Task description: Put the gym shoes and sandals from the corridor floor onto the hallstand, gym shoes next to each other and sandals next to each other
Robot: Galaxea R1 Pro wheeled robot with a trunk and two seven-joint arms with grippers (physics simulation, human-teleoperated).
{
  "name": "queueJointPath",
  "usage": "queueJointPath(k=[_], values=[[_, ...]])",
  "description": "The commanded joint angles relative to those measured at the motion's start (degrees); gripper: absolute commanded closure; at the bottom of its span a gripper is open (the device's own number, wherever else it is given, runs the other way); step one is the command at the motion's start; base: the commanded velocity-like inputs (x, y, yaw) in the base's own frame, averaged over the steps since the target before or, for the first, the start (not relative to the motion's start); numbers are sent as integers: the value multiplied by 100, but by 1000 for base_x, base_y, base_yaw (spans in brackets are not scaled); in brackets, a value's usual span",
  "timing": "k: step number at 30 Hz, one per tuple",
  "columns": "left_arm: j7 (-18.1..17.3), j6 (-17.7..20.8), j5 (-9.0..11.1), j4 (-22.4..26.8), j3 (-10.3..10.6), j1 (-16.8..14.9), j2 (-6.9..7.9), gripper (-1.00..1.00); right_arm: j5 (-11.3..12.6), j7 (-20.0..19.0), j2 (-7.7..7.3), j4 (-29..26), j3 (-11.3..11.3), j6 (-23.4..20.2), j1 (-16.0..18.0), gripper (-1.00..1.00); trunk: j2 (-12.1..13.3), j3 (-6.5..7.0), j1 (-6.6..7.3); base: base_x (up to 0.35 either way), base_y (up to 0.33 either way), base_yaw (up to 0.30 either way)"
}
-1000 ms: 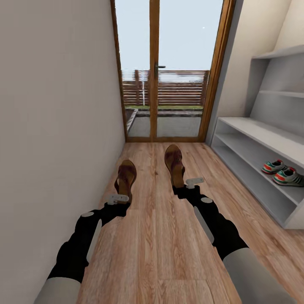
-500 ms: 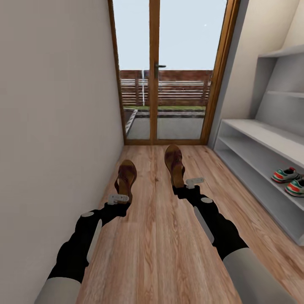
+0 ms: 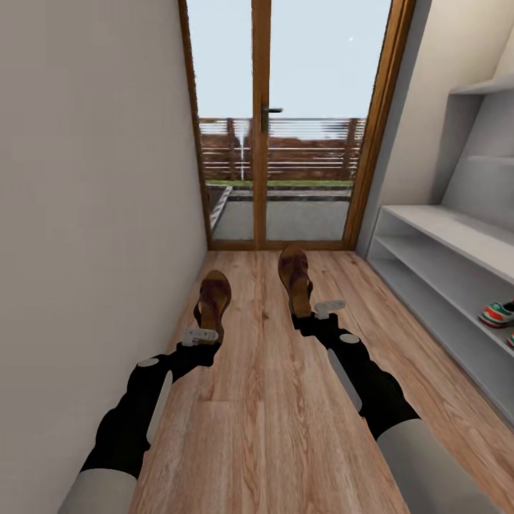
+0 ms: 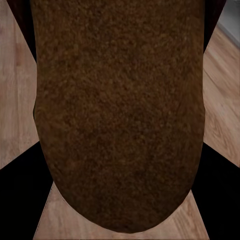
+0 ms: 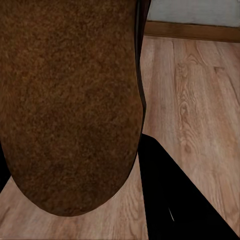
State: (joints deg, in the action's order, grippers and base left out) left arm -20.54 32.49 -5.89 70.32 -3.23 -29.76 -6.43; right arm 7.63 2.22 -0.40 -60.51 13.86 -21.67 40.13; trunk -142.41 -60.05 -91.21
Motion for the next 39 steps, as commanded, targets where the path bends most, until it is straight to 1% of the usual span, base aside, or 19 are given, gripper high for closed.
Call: queueJointPath(k=[1,25,34,39], values=[[-56,20,-54,8,-20,-4,-8,100,72,36,-4,-9,12,-30,4,100,-2,-6,-2,345,0,0],[-56,20,-52,3,-20,-4,-8,100,72,36,-2,-8,20,-29,4,100,-2,-6,-2,345,0,-1],[-56,20,-52,-1,-20,-4,-8,100,72,39,6,-6,18,-30,4,100,-2,-6,-2,345,0,-220],[-56,20,-52,-1,-20,-4,-9,100,72,41,5,-7,20,-30,4,100,-2,-6,-2,345,0,-61]])
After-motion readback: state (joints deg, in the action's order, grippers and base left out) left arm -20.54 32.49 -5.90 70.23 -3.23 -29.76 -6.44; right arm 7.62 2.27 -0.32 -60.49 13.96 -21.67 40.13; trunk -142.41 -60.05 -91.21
